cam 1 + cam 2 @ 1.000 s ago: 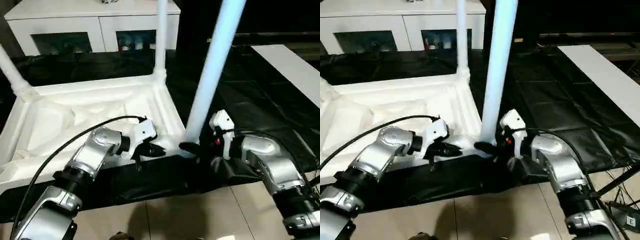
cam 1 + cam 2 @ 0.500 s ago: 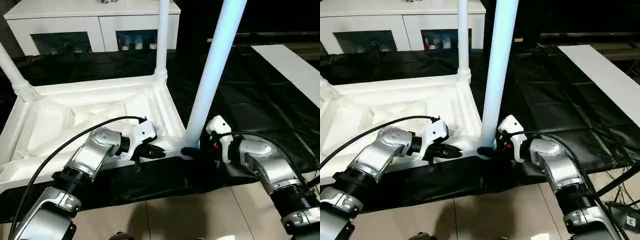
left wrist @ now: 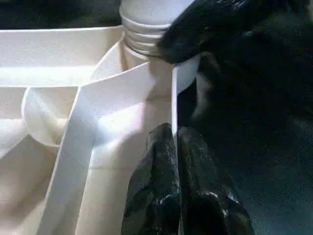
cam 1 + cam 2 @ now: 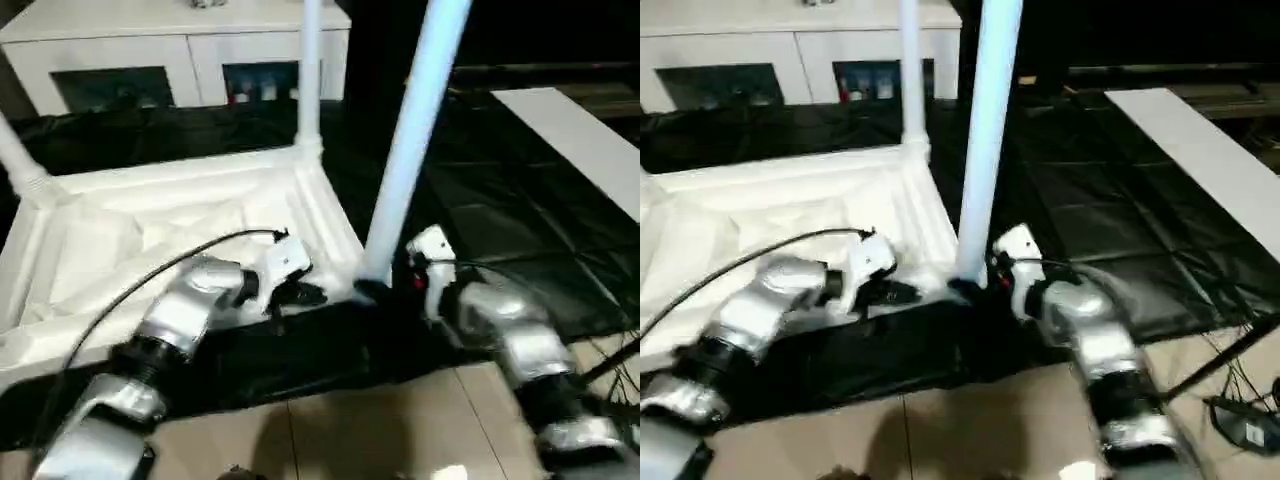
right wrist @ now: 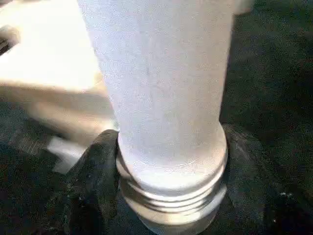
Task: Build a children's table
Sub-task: Rotate leg to tighten
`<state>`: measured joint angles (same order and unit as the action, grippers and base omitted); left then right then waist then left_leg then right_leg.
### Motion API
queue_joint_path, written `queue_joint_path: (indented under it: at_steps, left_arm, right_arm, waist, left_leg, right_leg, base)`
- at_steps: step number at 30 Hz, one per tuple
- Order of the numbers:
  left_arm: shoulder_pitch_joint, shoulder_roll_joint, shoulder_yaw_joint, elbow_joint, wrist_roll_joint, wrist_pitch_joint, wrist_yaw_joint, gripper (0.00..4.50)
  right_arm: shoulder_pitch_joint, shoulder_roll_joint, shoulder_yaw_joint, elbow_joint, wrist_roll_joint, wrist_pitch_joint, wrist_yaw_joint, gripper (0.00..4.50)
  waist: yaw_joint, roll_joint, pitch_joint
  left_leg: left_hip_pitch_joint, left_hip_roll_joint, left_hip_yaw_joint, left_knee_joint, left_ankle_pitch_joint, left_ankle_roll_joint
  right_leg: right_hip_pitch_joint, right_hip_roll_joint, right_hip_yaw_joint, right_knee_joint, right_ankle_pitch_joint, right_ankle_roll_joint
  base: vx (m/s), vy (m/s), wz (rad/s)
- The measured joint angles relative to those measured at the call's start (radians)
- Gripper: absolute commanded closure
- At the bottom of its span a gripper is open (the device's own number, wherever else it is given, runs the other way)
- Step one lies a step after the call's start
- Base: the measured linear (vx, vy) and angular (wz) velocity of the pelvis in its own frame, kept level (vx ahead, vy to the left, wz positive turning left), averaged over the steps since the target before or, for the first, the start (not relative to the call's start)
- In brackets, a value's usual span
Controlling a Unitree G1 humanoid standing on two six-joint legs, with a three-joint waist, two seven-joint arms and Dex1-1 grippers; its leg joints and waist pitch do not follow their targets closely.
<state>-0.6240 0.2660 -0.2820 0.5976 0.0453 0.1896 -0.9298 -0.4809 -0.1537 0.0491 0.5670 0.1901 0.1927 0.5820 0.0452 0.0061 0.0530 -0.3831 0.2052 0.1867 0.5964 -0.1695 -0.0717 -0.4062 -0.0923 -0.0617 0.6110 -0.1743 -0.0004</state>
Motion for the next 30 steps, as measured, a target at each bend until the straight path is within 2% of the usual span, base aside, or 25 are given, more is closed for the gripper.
queue_joint_path:
  at_steps: [4, 7, 9, 14, 16, 17, 18, 20, 21, 23, 26, 30]
  left_arm:
    - [-0.033, -0.055, 0.01, 0.059, 0.02, 0.0, 0.113, 4.5]
    - [-0.087, -0.136, 0.013, 0.148, 0.048, -0.002, 0.261, 4.5]
    - [-0.109, -0.185, 0.014, 0.198, 0.063, -0.014, 0.344, 4.5]
    - [-0.126, -0.208, 0.02, 0.252, 0.067, -0.055, 0.372, 4.5]
    - [-0.126, -0.208, 0.021, 0.253, 0.067, -0.058, 0.372, 4.5]
    - [-0.126, -0.208, 0.021, 0.253, 0.067, -0.061, 0.372, 4.5]
    - [-0.126, -0.199, 0.022, 0.253, 0.067, -0.065, 0.372, 4.5]
    - [-0.126, -0.164, 0.049, 0.259, 0.067, -0.071, 0.387, 4.5]
    - [-0.126, -0.153, 0.06, 0.261, 0.067, -0.072, 0.391, 4.5]
    - [-0.117, -0.131, 0.07, 0.243, 0.062, -0.073, 0.365, 4.5]
    - [-0.063, -0.074, 0.069, 0.162, 0.021, -0.079, 0.222, 4.5]
    - [0.008, 0.035, 0.043, 0.044, -0.036, -0.082, -0.008, 4.5]
  right_arm:
    - [-0.042, 0.067, -0.042, 0.063, -0.005, -0.016, -0.161, 1.83]
    - [-0.123, 0.147, -0.08, 0.164, -0.052, -0.044, -0.393, 1.83]
    - [-0.178, 0.176, -0.086, 0.228, -0.091, -0.052, -0.532, 1.83]
    - [-0.186, 0.186, -0.09, 0.263, -0.121, -0.097, -0.567, 1.83]
    - [-0.182, 0.186, -0.091, 0.263, -0.121, -0.11, -0.566, 1.27]
    - [-0.18, 0.187, -0.091, 0.263, -0.121, -0.118, -0.566, 1.27]
    - [-0.173, 0.19, -0.091, 0.249, -0.116, -0.122, -0.553, 1.13]
    - [-0.144, 0.225, -0.079, 0.179, -0.1, -0.145, -0.492, 0.91]
    - [-0.139, 0.237, -0.064, 0.152, -0.094, -0.153, -0.458, 0.91]
    - [-0.128, 0.213, -0.047, 0.07, -0.063, -0.13, -0.384, 0.78]
    - [-0.057, 0.101, -0.017, -0.053, -0.013, -0.069, -0.193, 0.78]
    - [0.019, -0.043, 0.028, -0.128, 0.013, -0.022, 0.041, 0.78]
  waist:
    - [-0.007, 0.001, -0.001]
    - [-0.011, 0.004, -0.002]
    - [-0.011, 0.011, -0.005]
    - [-0.003, 0.022, -0.012]
    - [-0.001, 0.023, -0.011]
    - [-0.001, 0.025, -0.011]
    - [-0.001, 0.026, -0.01]
    - [-0.021, 0.024, -0.009]
    - [-0.025, 0.024, -0.009]
    - [-0.029, 0.024, -0.009]
    - [-0.01, 0.024, -0.009]
    - [0.015, 0.022, -0.008]
  left_leg:
    - [0.001, 0.0, 0.0, 0.0, 0.0, 0.0]
    - [0.001, -0.001, 0.0, 0.0, 0.0, 0.0]
    - [0.001, -0.002, 0.001, 0.0, 0.0, 0.0]
    - [0.001, -0.003, 0.001, -0.003, 0.0, 0.001]
    - [0.0, -0.003, 0.001, -0.004, 0.0, 0.001]
    - [0.0, -0.003, 0.001, -0.003, 0.0, 0.001]
    - [0.0, -0.003, 0.001, -0.003, 0.0, 0.001]
    - [-0.002, -0.002, 0.001, -0.004, 0.0, 0.001]
    - [-0.003, -0.002, -0.001, -0.004, -0.001, 0.001]
    - [-0.002, -0.001, -0.005, -0.004, -0.001, 0.0]
    - [-0.002, -0.001, -0.004, -0.008, -0.001, 0.001]
    - [-0.004, 0.001, -0.003, -0.008, 0.001, 0.003]
  right_leg:
    - [0.001, 0.0, 0.001, 0.0, 0.0, 0.0]
    - [0.001, 0.0, 0.001, -0.001, 0.0, 0.0]
    - [0.001, -0.001, 0.003, -0.001, 0.0, 0.0]
    - [0.001, -0.001, 0.003, -0.001, -0.002, 0.004]
    - [0.0, -0.001, 0.003, -0.001, -0.002, 0.004]
    - [0.0, -0.001, 0.003, -0.001, -0.002, 0.004]
    - [0.0, -0.001, 0.003, -0.001, -0.002, 0.004]
    - [-0.003, 0.0, 0.003, -0.001, -0.002, 0.004]
    - [-0.003, 0.0, 0.0, -0.001, -0.001, 0.005]
    - [-0.005, 0.0, -0.003, -0.003, 0.001, 0.005]
    - [-0.006, 0.0, -0.004, -0.004, -0.001, 0.005]
    - [-0.01, 0.001, -0.005, -0.001, -0.003, 0.004]
  base:
    - [0.0, 0.0, 0.0]
    - [0.0, 0.0, 0.0]
    - [0.0, 0.0, 0.0]
    - [0.0, 0.0, 0.0]
    - [0.0, 0.0, 0.0]
    - [0.0, 0.0, 0.0]
    - [0.0, 0.0, 0.0]
    - [0.0, 0.0, 0.0]
    - [-0.01, -0.003, -0.19]
    - [0.0, 0.0, 0.0]
    - [0.0, 0.0, 0.0]
    - [0.0, 0.0, 0.0]
